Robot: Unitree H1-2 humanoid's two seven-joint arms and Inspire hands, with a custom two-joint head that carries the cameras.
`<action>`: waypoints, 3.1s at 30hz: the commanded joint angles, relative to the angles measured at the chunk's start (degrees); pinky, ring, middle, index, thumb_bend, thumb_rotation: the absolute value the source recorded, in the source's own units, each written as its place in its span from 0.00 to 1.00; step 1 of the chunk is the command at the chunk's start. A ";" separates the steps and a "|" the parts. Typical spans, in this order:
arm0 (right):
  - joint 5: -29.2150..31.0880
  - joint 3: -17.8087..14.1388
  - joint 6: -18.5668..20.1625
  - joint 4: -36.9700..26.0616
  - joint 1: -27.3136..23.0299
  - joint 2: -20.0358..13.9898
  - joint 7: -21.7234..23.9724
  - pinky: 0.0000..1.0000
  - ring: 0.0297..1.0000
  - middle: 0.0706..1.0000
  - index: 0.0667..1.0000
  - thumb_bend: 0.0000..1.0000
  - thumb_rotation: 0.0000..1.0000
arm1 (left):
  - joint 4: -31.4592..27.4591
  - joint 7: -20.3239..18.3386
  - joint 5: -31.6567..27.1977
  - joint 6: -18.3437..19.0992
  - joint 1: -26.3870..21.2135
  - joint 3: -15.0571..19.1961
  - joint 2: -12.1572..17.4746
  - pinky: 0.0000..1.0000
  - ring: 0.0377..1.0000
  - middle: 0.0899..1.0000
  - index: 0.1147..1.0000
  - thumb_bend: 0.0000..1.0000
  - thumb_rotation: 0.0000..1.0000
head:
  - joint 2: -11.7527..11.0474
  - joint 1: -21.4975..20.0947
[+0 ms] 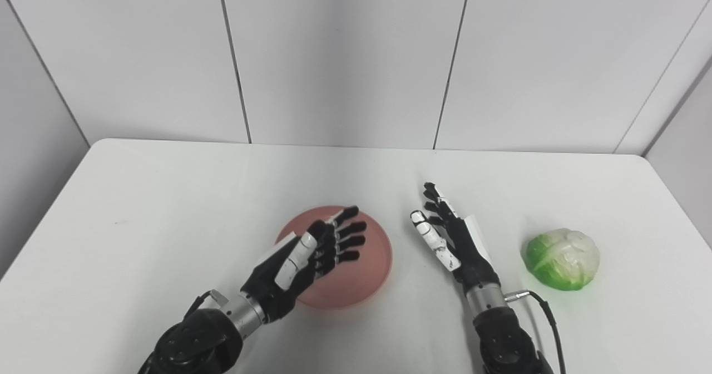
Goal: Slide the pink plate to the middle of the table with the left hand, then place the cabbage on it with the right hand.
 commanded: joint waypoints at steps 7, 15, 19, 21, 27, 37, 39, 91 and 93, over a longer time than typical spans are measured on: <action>-0.05 0.40 -0.46 1.00 0.06 -0.27 1.00 0.81 0.87 0.91 0.93 0.78 1.00 | -5.64 1.92 -1.45 -2.47 -1.51 2.27 -1.53 0.94 0.95 0.97 0.98 0.89 1.00 | -0.12 0.51; -0.24 0.56 -0.52 1.30 -0.17 -0.56 1.06 0.82 0.87 0.91 0.93 0.77 1.00 | -9.09 4.90 -3.03 -3.53 -3.26 9.22 -0.71 0.97 0.97 0.98 1.00 0.84 1.00 | -0.30 0.21; -0.23 0.49 -0.48 1.32 -0.26 -0.70 1.08 0.84 0.88 0.92 0.93 0.78 1.00 | -6.75 6.50 -1.53 -5.67 -4.28 12.51 1.64 0.97 0.96 0.98 1.00 0.86 1.00 | -0.39 -0.01; 0.95 -0.11 -0.42 1.10 -0.26 -0.45 1.20 0.85 0.90 0.93 0.92 0.80 1.00 | -3.93 7.38 -1.45 -7.65 -4.93 14.14 2.67 0.97 0.96 0.97 0.99 0.87 1.00 | -0.57 -0.41; 1.57 -1.48 2.20 -4.33 -0.17 -0.91 1.29 0.86 0.90 0.92 0.94 0.80 1.00 | 1.46 8.42 -1.46 -10.72 -5.63 15.71 3.47 0.95 0.94 0.96 0.99 0.86 1.00 | -1.10 -1.39; -1.48 -5.64 2.87 -17.53 -1.76 -3.62 0.21 0.85 0.90 0.93 0.94 0.81 1.00 | 5.47 8.27 -1.84 -12.21 -5.81 15.80 4.10 0.95 0.94 0.95 0.98 0.87 1.00 | -2.63 -6.03; -3.95 -6.31 3.42 -20.09 -2.31 -5.56 0.32 0.84 0.90 0.93 0.94 0.81 1.00 | 6.07 8.00 -2.18 -12.08 -5.76 15.87 4.27 0.96 0.95 0.95 0.98 0.87 1.00 | -2.92 -7.23; -10.10 -20.29 20.12 -25.30 11.95 -24.51 11.45 0.86 0.94 0.95 0.96 1.00 0.56 | 31.26 1.79 -3.26 -24.27 -6.43 14.83 8.88 0.87 0.89 0.91 0.93 0.84 0.98 | -3.58 -24.72; -9.55 -20.05 20.04 -24.07 11.90 -24.98 11.97 0.86 0.93 0.95 0.96 1.00 0.54 | 31.78 1.54 -3.09 -24.67 -6.40 14.64 9.03 0.88 0.89 0.91 0.93 0.84 0.98 | -3.41 -24.85</action>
